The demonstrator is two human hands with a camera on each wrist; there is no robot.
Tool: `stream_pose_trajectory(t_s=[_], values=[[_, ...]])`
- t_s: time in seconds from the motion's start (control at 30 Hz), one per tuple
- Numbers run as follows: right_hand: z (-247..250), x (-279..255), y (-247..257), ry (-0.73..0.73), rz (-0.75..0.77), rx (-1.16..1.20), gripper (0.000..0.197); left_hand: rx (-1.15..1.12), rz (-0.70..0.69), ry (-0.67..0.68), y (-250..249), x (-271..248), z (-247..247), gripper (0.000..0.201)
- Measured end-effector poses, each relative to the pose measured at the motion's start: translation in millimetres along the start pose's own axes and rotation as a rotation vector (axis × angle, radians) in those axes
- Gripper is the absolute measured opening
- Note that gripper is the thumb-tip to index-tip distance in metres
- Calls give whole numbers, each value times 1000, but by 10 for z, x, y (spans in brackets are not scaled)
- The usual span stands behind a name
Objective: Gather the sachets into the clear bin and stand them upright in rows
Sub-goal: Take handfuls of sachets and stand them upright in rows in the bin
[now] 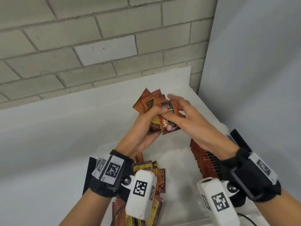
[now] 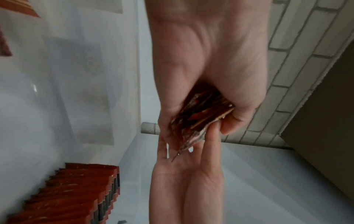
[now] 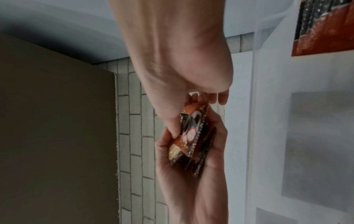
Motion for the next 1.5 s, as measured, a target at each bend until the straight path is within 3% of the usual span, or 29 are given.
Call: stream_pose_trajectory(t_s=[0.1, 0.23, 0.3, 0.47, 0.57, 0.67, 1.0, 1.2, 1.4, 1.5], values=[[84, -28, 110, -53, 120, -6, 70, -3, 25, 42, -15, -12, -59, 34], [-12, -84, 236, 53, 245, -5, 59, -42, 66, 62, -3, -22, -105, 28], [-47, -104, 263, 87, 269, -41, 66, -83, 80, 29, -15, -9, -67, 25], [-247, -255, 356, 128, 443, -409, 97, -32, 124, 33, 16, -1, -41, 16], [-410, -298, 336, 191, 515, -554, 85, -70, 231, 73, 157, -84, -134, 26], [-408, -276, 285, 205, 498, -571, 76, -52, 285, 113, 214, -123, -150, 38], [-442, -256, 210, 235, 485, -636, 83, -31, 298, 135, 196, -112, -43, 11], [-334, -186, 176, 193, 432, -596, 87, 74, 258, 242, 180, -117, -113, 27], [-284, -186, 151, 170, 389, -529, 98, 91, 221, 241, 151, -132, -127, 24], [-287, -183, 145, 208, 357, -418, 101, -12, 234, 179, 128, -117, -92, 26]])
Point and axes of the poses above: each hand's wrist, its own x-axis towards the middle knuckle, its own z-axis out of the back of the hand, y = z × x, the point moved 9 cm from there along x, towards the middle knuckle, and after that the axes turned 10 degrees about -z, right-handed, at the moved point
